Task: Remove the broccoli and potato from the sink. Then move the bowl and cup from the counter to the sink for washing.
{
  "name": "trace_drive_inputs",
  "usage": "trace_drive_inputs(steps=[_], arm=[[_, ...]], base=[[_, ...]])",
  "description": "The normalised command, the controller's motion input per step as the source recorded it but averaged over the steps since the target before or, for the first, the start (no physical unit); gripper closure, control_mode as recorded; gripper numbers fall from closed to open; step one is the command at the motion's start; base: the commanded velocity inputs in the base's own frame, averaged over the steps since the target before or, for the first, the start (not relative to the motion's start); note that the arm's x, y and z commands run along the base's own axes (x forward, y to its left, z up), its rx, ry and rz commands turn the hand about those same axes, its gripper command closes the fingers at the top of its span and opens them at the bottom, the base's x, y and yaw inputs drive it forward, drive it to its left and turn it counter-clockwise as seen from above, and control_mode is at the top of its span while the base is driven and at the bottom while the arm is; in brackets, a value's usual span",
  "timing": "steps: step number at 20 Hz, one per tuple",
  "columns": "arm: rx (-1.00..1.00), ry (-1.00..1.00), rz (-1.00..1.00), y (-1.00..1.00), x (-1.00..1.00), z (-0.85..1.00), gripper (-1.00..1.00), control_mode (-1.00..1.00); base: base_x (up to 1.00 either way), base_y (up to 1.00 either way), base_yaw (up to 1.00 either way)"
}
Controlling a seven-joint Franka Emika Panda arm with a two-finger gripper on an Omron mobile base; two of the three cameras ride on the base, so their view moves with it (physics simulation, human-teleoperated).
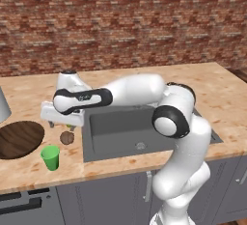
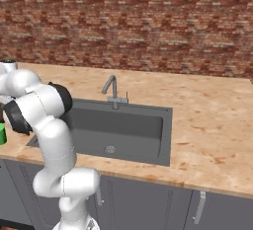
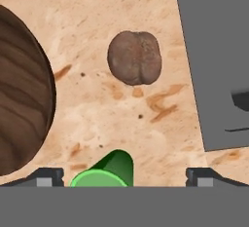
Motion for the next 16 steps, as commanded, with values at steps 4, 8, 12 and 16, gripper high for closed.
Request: trace_drive_inputs(steps=[4, 8, 12, 16], arm=[[0.00, 0.00, 0.00, -0.09, -0.41, 0.07, -1.00, -1.00], [0.00, 0.00, 0.00, -0.10, -0.37, 0.03, -1.00, -1.00], [0.00, 0.00, 0.00, -0.17, -0.34, 0.00, -1.00, -1.00], [0.00, 0.00, 0.02, -0.17, -0.31, 0.01, -1.00, -1.00]], base=[[0.00, 0.00, 0.00], [0.00, 0.00, 0.00], [0.00, 0.00, 0.00], [0.00, 0.00, 0.00]])
